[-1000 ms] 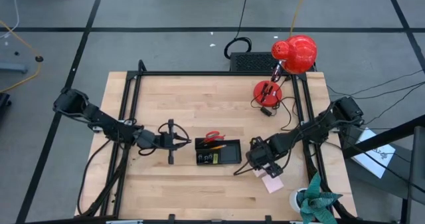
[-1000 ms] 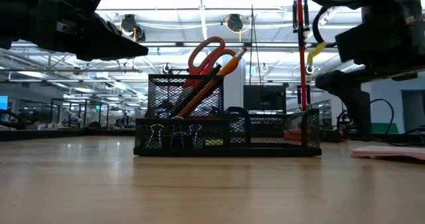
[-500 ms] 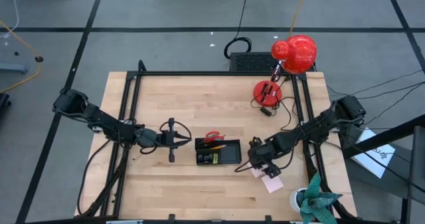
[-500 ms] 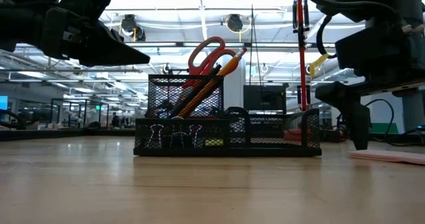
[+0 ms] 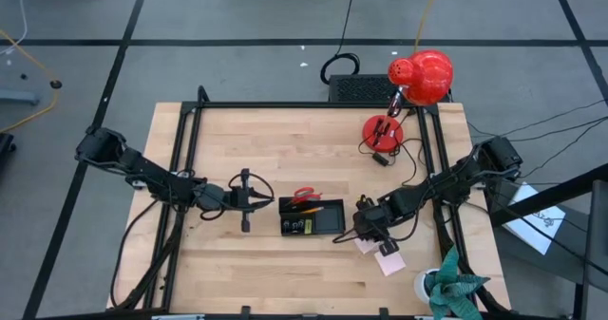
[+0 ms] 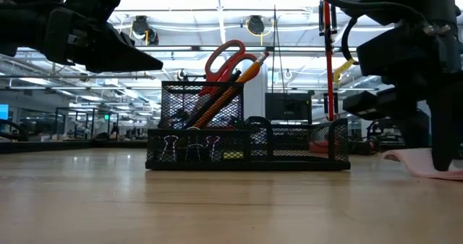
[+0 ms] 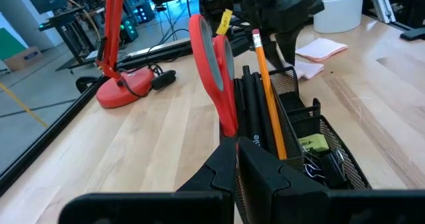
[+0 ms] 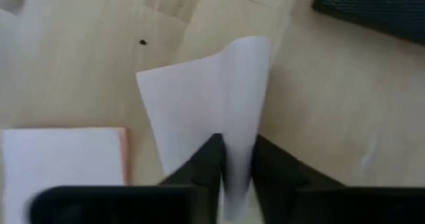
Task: Pick and place office supplies into organizer
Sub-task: Put the pink sticky notes into the black desk organizer
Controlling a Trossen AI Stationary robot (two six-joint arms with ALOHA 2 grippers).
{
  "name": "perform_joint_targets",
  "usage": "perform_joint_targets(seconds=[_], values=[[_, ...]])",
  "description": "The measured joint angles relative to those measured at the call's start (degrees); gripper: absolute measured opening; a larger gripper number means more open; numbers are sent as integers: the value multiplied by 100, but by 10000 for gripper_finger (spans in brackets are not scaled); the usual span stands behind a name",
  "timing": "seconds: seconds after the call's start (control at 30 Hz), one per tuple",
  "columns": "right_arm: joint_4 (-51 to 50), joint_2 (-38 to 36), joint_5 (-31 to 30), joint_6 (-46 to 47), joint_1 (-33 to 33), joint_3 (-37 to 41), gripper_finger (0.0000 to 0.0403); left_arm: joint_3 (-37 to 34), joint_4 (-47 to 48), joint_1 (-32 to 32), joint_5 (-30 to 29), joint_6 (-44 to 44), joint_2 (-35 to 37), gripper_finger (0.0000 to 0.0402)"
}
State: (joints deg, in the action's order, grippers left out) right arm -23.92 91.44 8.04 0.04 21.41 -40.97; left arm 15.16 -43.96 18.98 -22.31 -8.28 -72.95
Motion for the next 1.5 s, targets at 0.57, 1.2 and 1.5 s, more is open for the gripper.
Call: perform_joint_targets(seconds=[0.57, 1.2, 1.5], values=[[-1012, -1030, -1030, 228, 57, -1302, 10, 0, -42, 0, 0, 76, 2, 26], [-430, 89, -678, 156, -842, -2272, 14, 0, -70, 0, 85, -39, 0, 26], [-389, 579, -326, 380, -1210, -2280, 15, 0, -72, 0, 85, -126, 0, 26]])
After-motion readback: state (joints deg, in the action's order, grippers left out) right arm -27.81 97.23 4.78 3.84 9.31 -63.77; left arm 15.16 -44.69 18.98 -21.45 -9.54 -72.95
